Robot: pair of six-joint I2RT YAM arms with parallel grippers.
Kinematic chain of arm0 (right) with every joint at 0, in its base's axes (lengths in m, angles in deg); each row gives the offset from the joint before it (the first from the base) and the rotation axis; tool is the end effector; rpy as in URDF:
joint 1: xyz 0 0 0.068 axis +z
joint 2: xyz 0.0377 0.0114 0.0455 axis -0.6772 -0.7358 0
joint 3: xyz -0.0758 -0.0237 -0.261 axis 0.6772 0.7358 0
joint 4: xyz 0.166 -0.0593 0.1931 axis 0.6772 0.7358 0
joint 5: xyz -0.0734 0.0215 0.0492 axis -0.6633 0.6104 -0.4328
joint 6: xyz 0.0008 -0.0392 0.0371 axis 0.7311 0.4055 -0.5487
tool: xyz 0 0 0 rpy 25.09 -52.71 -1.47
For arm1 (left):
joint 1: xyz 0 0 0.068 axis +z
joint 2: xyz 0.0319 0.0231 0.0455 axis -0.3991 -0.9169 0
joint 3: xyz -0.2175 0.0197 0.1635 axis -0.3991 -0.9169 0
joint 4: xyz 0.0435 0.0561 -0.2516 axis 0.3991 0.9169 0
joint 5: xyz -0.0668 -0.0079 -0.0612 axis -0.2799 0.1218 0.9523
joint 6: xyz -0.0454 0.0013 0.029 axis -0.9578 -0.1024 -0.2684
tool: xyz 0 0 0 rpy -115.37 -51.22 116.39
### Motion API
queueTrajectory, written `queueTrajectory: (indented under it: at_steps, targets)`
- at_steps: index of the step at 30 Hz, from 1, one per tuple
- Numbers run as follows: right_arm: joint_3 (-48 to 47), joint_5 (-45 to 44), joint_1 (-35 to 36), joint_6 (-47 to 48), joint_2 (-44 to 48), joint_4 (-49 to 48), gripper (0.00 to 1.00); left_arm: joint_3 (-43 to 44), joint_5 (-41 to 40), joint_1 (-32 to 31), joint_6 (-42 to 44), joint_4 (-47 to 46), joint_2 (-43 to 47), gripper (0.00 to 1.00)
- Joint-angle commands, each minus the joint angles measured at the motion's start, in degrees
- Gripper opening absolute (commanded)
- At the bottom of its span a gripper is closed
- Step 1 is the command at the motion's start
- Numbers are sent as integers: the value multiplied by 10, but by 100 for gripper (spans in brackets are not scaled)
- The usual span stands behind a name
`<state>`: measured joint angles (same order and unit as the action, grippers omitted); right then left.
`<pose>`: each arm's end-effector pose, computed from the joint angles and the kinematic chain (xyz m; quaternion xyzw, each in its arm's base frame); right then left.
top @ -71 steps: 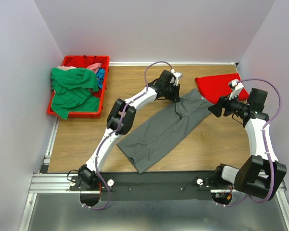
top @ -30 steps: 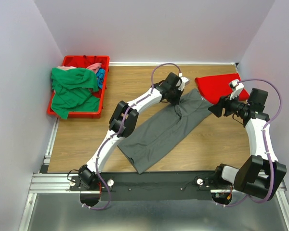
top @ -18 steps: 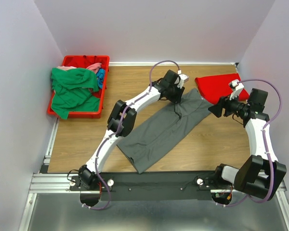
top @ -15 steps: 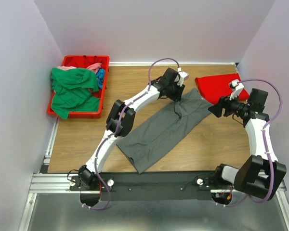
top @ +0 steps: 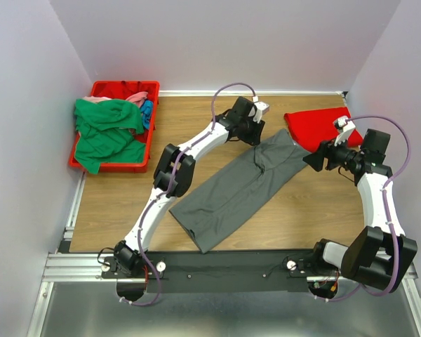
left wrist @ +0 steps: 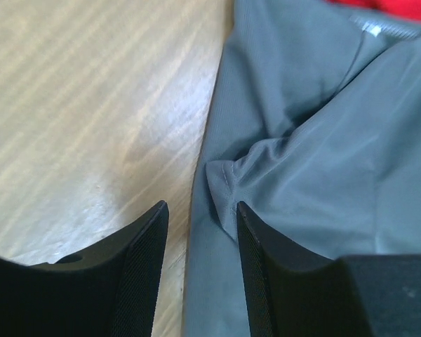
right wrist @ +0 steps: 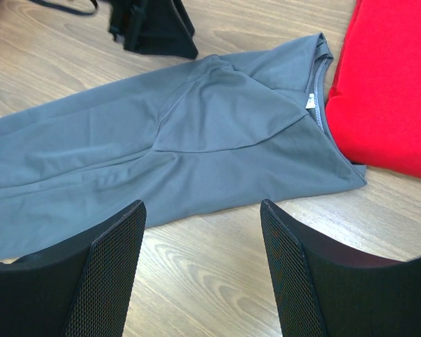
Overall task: Fold and stack the t-shirts
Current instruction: Fold the tshirt
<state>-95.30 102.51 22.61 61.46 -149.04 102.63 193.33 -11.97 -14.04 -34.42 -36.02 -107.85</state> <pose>0.2396 -0.0581 0.2778 -0.1799 0.8230 0.2294 0.4875 0.4484 -0.3575 0.1878 0.2938 0.8524 -0.2772 0.3321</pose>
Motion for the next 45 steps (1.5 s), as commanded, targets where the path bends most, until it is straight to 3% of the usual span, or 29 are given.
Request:
queueTrajectory:
  at_steps: [1, 7, 10, 14, 19, 24, 45]
  targets:
    - [8, 14, -6, 3, 8, -9, 73, 15, 30, -2, -2, 24, -30, 52]
    - [8, 14, -6, 3, 8, -9, 73, 20, 37, -2, -12, 28, -50, 52]
    - [8, 14, -6, 3, 8, -9, 73, 20, 45, -2, -18, 27, -55, 48]
    - [8, 12, -7, 3, 8, -8, 73, 15, 74, -3, -21, 25, -56, 31]
    - [8, 12, -8, 3, 10, -9, 73, 5, 90, -4, -20, 25, -50, 21]
    - [8, 12, -10, 3, 10, -9, 73, 0, 40, -1, -20, 35, -44, 0]
    - [9, 14, -11, 6, 13, -8, 73, -152, -21, 154, -88, 3, 64, 0]
